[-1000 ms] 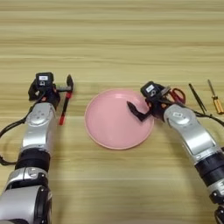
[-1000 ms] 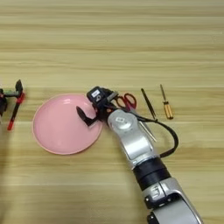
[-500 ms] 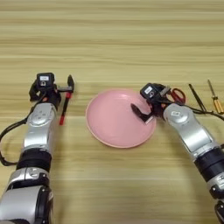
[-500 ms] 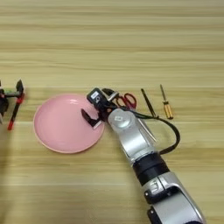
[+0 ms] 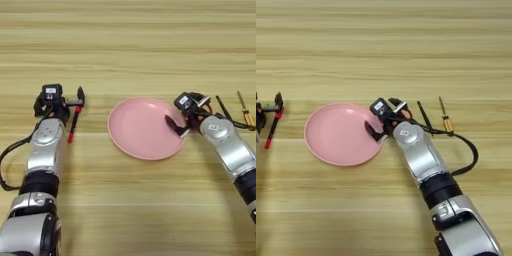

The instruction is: Move the objects on the table

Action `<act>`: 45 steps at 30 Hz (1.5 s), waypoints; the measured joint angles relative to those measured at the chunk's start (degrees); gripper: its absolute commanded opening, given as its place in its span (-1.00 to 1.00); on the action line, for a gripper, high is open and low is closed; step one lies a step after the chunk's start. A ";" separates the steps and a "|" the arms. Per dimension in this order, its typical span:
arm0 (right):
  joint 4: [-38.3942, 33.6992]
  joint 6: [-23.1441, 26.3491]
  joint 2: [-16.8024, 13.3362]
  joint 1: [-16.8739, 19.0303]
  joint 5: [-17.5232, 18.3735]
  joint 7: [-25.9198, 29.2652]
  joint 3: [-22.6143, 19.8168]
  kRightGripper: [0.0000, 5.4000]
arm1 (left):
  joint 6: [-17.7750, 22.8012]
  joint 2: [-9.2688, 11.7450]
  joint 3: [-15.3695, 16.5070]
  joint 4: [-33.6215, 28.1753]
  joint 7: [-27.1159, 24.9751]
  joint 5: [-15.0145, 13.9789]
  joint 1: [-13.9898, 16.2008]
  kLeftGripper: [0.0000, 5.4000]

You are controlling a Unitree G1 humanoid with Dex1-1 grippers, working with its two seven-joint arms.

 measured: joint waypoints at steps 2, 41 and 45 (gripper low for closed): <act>0.13 -0.05 -0.01 -0.03 0.00 0.00 -0.17 1.00 | 0.08 0.00 0.00 -0.25 0.00 0.00 0.17 0.99; -3.92 -3.87 3.95 -0.05 7.99 -3.71 -9.59 1.00 | 22.37 1.28 -4.21 -33.44 -5.46 0.32 15.58 0.99; -3.91 -3.86 4.12 -0.18 7.99 -3.78 -9.60 1.00 | 25.43 1.34 -5.00 -37.93 -5.05 1.11 18.38 0.99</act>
